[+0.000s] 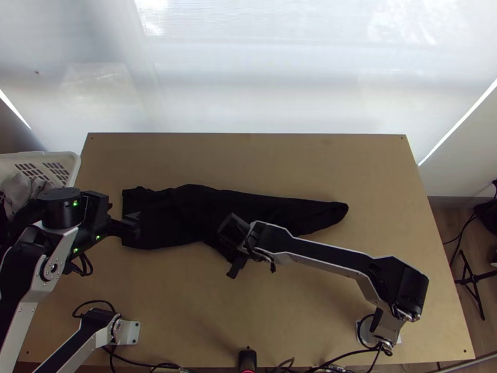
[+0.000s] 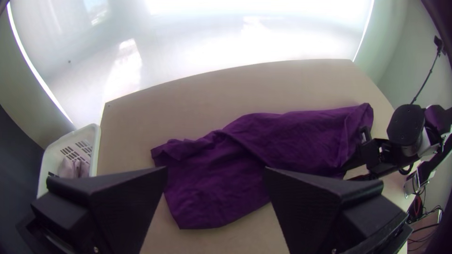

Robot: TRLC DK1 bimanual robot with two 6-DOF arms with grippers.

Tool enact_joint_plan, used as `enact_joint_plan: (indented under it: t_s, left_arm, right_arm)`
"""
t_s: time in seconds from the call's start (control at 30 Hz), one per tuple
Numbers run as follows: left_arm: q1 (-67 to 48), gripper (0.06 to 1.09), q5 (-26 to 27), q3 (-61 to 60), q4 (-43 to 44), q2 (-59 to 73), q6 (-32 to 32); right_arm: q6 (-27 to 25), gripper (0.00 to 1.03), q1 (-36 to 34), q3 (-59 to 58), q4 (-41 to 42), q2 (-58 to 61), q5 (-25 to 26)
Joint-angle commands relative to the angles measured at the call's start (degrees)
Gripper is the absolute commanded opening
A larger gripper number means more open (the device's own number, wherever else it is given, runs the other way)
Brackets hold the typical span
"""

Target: Fold the t-shirt

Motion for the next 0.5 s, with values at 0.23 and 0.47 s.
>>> enact_joint_plan:
  t_s: [0.23, 0.47]
  left_arm:
    - [0.23, 1.03, -0.06, -0.97, 0.42, -0.67, 0.06]
    - [0.05, 1.03, -0.06, -0.97, 1.39, -0.41, 0.06]
  right_arm:
    - [-1.83, 0.03, -0.36, -0.2, -0.66, -1.12, 0.16]
    - [-2.62, 0.03, -4.49, 4.37, -1.19, -2.87, 0.16]
